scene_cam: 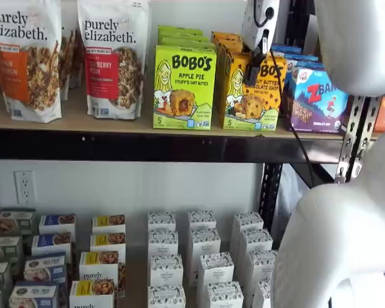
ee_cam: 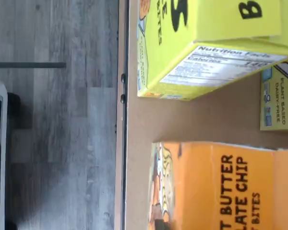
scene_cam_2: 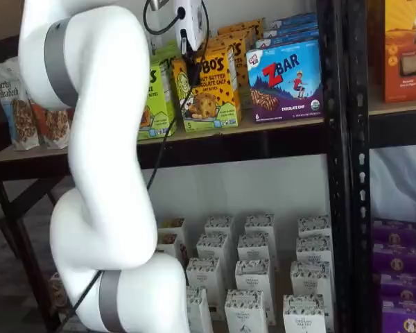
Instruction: Pick up the orange box on the top shelf, the fifth box from the left
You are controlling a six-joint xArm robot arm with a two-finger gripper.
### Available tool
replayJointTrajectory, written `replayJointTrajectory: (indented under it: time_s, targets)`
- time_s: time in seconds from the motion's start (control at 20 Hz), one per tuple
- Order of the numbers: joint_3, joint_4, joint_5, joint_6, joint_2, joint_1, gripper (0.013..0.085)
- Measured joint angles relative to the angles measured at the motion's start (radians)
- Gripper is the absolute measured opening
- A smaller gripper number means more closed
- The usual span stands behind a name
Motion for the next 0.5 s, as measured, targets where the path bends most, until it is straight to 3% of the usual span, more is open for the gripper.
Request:
replayJointTrajectory:
  time_s: [0.5]
  targets:
    - [0.007, 0.012, 0.019, 0.001, -0.030, -0.003, 0.0410]
